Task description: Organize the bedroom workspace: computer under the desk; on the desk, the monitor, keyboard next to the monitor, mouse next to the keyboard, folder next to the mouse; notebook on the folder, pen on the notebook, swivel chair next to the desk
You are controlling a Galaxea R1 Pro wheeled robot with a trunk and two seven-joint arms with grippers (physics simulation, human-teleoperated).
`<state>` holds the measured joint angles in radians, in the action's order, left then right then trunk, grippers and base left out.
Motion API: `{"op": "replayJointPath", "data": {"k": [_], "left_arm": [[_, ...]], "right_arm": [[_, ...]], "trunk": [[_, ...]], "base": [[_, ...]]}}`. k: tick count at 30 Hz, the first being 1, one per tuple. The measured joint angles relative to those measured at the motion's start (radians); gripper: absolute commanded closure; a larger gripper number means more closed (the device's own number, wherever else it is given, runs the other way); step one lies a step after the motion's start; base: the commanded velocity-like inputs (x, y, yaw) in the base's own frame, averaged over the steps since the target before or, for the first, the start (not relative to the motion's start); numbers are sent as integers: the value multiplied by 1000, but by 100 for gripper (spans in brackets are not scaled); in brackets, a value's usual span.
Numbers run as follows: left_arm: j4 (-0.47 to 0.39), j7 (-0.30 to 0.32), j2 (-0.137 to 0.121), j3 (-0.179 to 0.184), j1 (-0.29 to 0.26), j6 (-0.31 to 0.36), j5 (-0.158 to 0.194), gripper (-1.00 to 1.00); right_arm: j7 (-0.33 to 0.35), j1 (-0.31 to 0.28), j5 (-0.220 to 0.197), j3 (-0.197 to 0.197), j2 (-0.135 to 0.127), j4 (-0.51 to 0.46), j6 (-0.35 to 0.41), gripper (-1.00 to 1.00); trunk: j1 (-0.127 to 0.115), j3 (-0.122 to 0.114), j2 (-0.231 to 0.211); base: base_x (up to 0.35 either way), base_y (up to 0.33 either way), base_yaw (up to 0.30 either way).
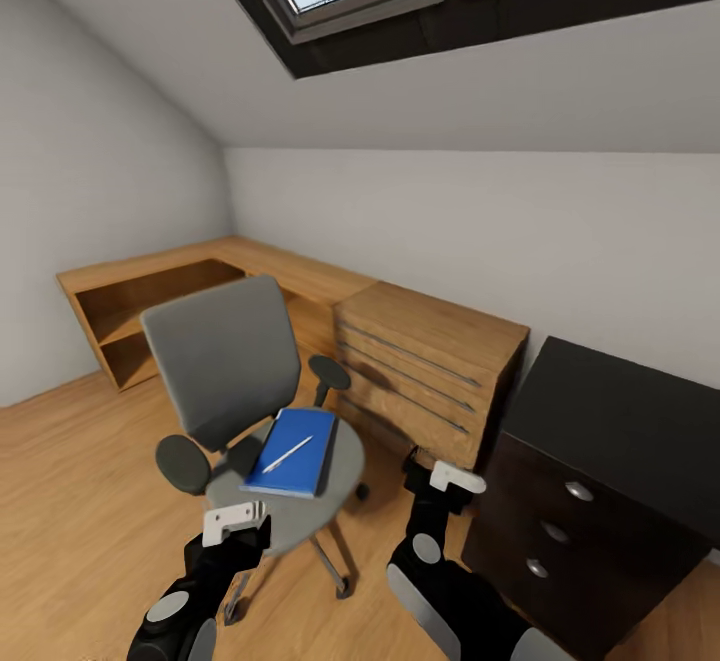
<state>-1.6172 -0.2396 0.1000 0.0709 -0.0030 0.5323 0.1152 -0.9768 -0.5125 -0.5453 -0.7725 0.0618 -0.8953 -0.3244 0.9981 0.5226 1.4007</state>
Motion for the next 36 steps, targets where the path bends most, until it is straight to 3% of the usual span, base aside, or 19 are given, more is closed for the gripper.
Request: {"op": "replayJointPath", "data": {"k": [4, 7, 8, 9, 15, 36], "left_arm": [[0, 0, 0, 0, 0, 0, 0, -100], [0, 0, 0, 0, 0, 1, 0, -100], [0, 0, 0, 0, 0, 3, 0, -100], [0, 0, 0, 0, 0, 3, 0, -100], [0, 0, 0, -1, 0, 3, 0, -100], [0, 0, 0, -2, 0, 3, 0, -100]], "right_arm": [[-1, 0, 0, -14, 0, 0, 0, -100], [-2, 0, 0, -43, 0, 0, -1, -100], [-2, 0, 2, -88, 0, -1, -1, -100], [-2, 0, 3, -106, 0, -1, -2, -100], [-4, 0, 1, -143, -2, -16, -3, -100], [-4, 0, 1, -143, -2, -20, -3, -100]], "trunk": [[0, 1, 0], [0, 2, 0], [0, 2, 0], [0, 2, 0], [0, 2, 0], [0, 2, 0]], "base": [[145, 234, 44], [69, 102, 14], [17, 25, 3], [13, 20, 3], [4, 6, 28], [0, 0, 242]]}}
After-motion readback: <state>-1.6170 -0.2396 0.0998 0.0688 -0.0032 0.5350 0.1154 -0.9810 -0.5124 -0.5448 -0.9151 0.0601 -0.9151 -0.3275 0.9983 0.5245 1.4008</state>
